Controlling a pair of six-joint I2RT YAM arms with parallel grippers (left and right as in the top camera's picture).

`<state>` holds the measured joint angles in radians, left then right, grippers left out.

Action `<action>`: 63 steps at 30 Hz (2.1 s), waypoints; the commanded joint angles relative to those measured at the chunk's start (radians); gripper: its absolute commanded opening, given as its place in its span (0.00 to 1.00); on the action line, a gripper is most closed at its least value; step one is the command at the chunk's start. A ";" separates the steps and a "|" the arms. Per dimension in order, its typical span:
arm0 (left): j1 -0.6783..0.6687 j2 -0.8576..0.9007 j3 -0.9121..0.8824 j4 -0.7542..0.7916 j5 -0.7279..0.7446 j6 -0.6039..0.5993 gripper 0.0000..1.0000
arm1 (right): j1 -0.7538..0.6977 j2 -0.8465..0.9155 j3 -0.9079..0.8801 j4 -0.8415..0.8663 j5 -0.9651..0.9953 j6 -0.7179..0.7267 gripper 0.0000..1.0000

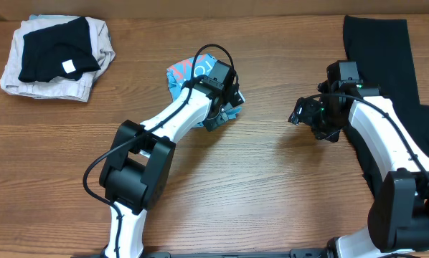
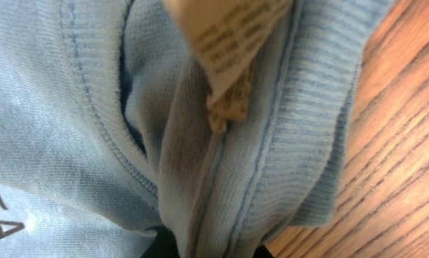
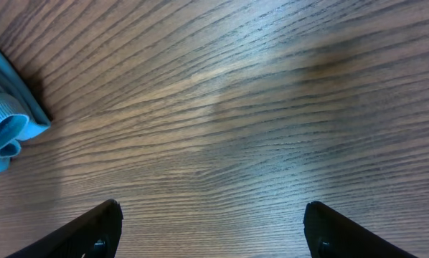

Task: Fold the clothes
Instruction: 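Carry the blue shirt bundle with the left gripper to the top-left stack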

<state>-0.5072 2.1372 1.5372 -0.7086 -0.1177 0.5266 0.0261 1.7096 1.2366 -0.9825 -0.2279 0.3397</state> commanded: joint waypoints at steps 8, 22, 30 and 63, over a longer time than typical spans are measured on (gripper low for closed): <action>0.105 0.043 0.478 -0.336 -0.226 -0.329 0.04 | -0.003 -0.014 -0.002 0.003 0.010 -0.007 0.85; 0.309 0.043 1.138 -0.522 -0.197 -0.326 0.04 | -0.003 -0.014 -0.002 0.004 0.010 -0.006 0.85; 0.537 0.043 1.212 -0.512 -0.207 -0.407 0.04 | -0.003 -0.014 -0.002 -0.002 0.006 -0.006 0.85; 0.785 0.337 1.150 -0.416 0.034 -0.534 0.04 | -0.002 -0.014 -0.002 -0.051 -0.012 -0.006 0.85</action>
<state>0.3229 2.4733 2.6762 -1.1473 -0.1154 0.0055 0.0261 1.7096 1.2358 -1.0382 -0.2325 0.3393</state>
